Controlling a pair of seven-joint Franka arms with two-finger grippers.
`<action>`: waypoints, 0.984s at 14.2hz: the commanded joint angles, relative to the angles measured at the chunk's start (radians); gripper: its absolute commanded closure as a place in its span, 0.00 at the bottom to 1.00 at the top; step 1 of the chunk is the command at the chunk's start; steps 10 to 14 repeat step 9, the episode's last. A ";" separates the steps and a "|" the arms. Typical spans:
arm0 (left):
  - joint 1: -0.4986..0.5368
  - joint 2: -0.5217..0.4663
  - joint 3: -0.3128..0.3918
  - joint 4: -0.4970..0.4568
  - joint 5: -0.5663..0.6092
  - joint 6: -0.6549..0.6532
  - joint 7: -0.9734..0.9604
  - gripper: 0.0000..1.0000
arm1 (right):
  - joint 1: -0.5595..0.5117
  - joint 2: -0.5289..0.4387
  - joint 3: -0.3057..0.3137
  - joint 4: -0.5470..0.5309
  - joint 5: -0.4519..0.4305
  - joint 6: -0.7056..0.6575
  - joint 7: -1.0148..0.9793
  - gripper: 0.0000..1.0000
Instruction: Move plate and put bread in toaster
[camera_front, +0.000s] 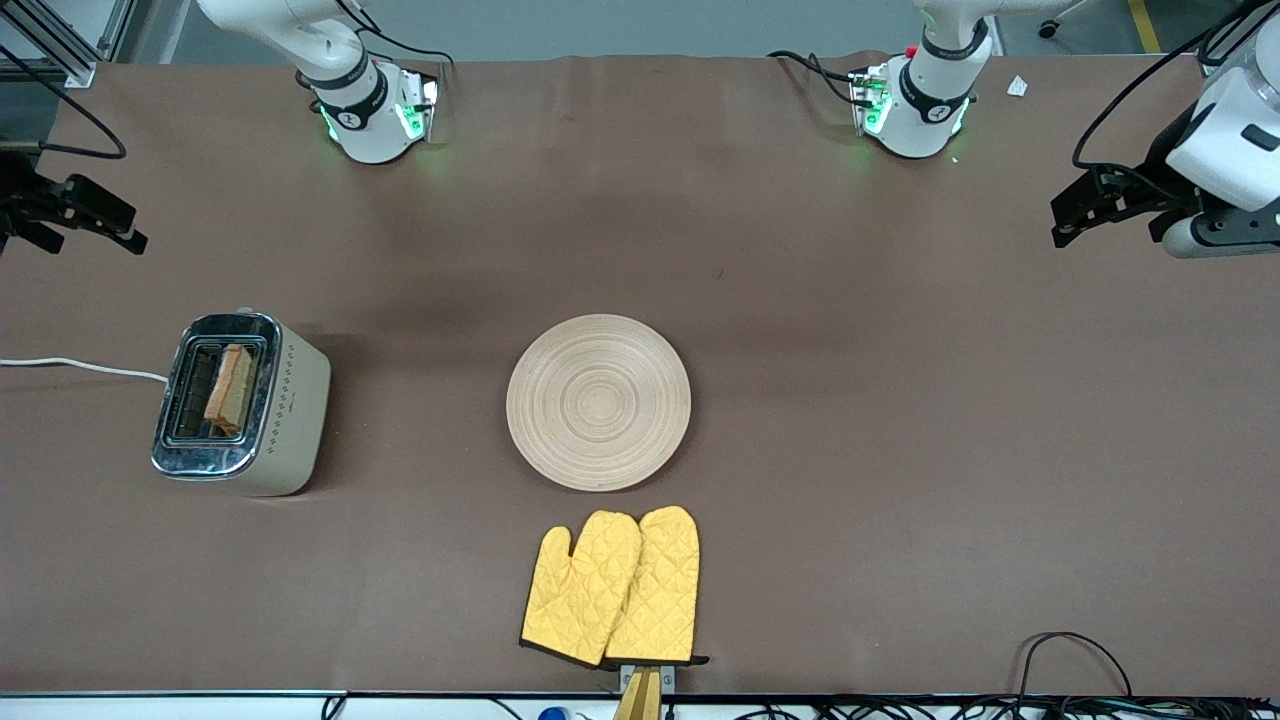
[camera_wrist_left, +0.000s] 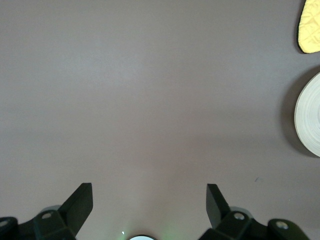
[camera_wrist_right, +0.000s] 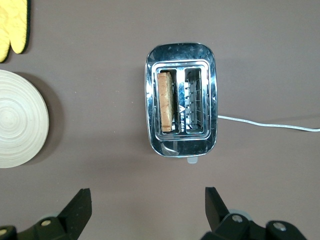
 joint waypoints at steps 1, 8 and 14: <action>0.001 -0.009 0.004 0.018 0.020 -0.007 0.012 0.00 | 0.006 -0.009 0.005 0.025 0.015 -0.019 0.007 0.00; 0.001 -0.009 0.002 0.024 0.006 -0.018 0.044 0.00 | -0.012 0.038 0.004 0.129 0.007 -0.057 0.007 0.00; 0.001 -0.009 0.002 0.024 0.006 -0.018 0.044 0.00 | -0.030 0.040 0.013 0.131 0.012 -0.066 0.007 0.00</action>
